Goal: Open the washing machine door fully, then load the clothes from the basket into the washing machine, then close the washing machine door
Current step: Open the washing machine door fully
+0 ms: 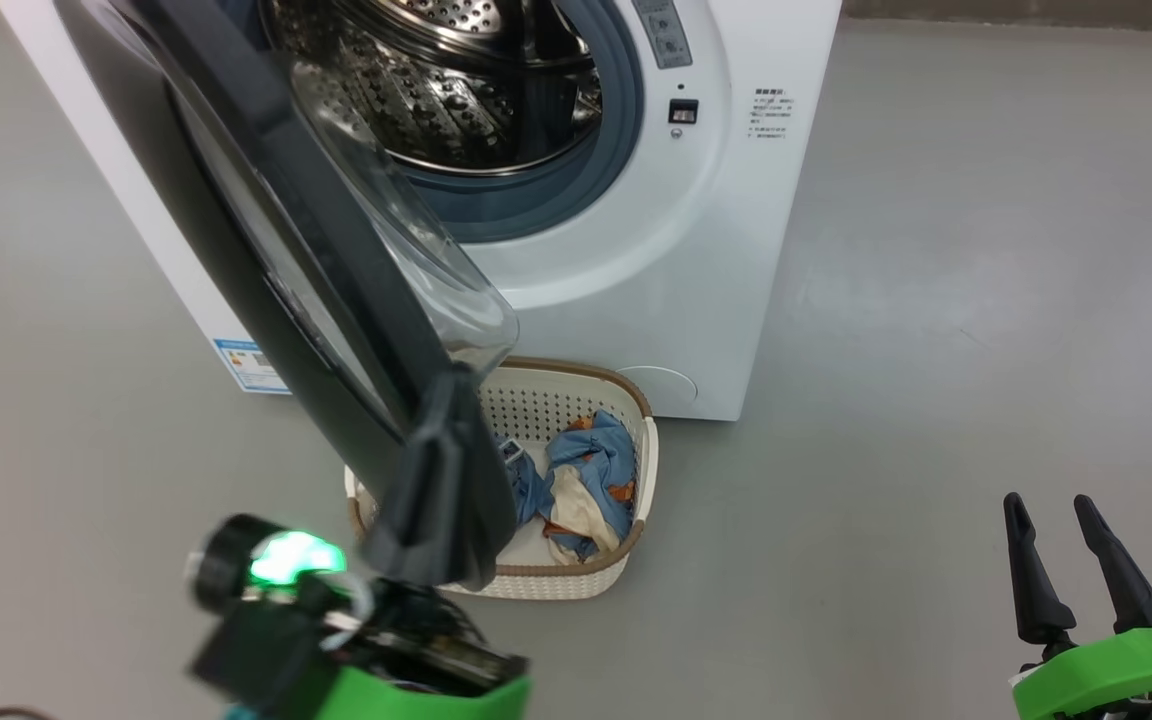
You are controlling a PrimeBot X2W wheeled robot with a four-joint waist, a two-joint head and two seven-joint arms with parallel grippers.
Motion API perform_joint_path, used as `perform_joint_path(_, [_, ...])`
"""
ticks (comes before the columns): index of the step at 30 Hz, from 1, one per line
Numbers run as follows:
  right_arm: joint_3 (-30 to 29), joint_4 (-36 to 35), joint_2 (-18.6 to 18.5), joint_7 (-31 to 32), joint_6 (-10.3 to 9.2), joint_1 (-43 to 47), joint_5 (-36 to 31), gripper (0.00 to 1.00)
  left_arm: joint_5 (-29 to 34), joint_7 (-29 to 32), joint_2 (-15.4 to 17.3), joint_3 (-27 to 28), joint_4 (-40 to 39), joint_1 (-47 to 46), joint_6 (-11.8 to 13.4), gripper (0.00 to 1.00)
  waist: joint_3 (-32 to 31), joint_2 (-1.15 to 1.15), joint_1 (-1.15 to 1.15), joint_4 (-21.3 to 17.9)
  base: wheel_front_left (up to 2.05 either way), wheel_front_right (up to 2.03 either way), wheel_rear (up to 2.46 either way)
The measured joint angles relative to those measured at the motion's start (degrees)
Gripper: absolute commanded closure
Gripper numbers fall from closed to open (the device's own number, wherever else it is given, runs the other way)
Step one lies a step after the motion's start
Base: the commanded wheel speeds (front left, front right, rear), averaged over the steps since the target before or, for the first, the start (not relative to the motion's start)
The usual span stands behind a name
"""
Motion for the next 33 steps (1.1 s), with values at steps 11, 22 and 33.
perform_joint_path(11, [0.03,-0.04,0.01,0.00,0.00,-0.43,-0.15,0.00,-8.02,0.02,0.04,-11.88,12.24,-5.94,1.27,1.00,2.13,0.00,0.00,-1.10,0.00,0.00,0.00])
perform_joint_path(22, [0.09,0.01,0.00,0.00,0.00,-1.94,-0.24,0.00,-10.94,0.02,0.02,-12.06,23.88,-9.52,3.31,1.00,3.37,0.00,0.00,-1.80,0.00,0.00,0.00])
perform_joint_path(33, [-0.07,0.01,0.00,0.00,0.00,-1.93,-0.55,0.00,-11.14,0.02,0.01,-8.58,27.65,-9.51,4.36,1.00,3.12,0.00,0.00,-1.34,0.00,0.00,0.00])
